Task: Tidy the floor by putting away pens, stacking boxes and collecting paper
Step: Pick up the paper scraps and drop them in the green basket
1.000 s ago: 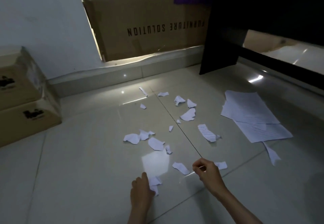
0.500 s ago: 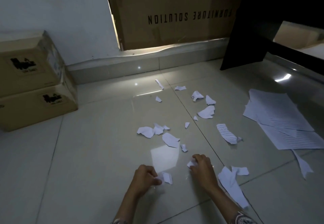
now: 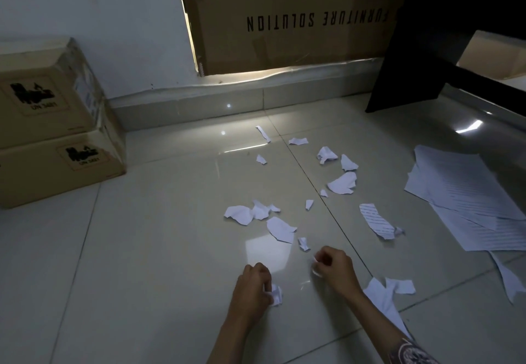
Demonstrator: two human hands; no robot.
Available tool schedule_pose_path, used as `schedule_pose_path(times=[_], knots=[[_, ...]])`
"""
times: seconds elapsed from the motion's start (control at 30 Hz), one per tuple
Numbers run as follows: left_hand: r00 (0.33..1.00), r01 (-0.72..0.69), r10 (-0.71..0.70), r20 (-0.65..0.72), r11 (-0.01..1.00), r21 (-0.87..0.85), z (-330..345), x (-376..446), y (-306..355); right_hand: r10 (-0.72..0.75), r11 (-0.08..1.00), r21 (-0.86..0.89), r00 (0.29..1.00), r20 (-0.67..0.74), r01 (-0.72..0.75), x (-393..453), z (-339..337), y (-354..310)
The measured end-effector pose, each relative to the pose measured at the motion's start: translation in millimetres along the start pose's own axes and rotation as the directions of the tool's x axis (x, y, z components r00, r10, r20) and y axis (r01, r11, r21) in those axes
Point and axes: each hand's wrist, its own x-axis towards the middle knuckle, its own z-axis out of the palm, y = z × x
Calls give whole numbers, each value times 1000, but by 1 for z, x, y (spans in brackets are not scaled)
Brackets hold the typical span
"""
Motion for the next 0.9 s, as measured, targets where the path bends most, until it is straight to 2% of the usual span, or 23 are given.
schedule_pose_path(times=[0.1,0.23,0.47,0.6,0.7,0.9], knots=[[1000,-24,24,-4,1000,16,1,1,1,-21,993,113,997,-68,29,10,-1,-12],[999,33,-33,18,999,-43,0,2,3,-38,987,151,994,-101,54,25,3,-26],[999,54,-54,2,995,-87,4,6,0,-35,996,-88,997,-61,30,36,24,-25],[997,81,-80,14,970,-227,6,4,1,-21,992,-128,998,-54,14,36,28,-18],[997,66,-78,-27,946,-316,9,4,-2,26,999,-46,999,-23,-27,33,22,-20],[990,135,-139,1,954,-266,7,1,4,39,984,176,996,-83,-24,17,1,-21]])
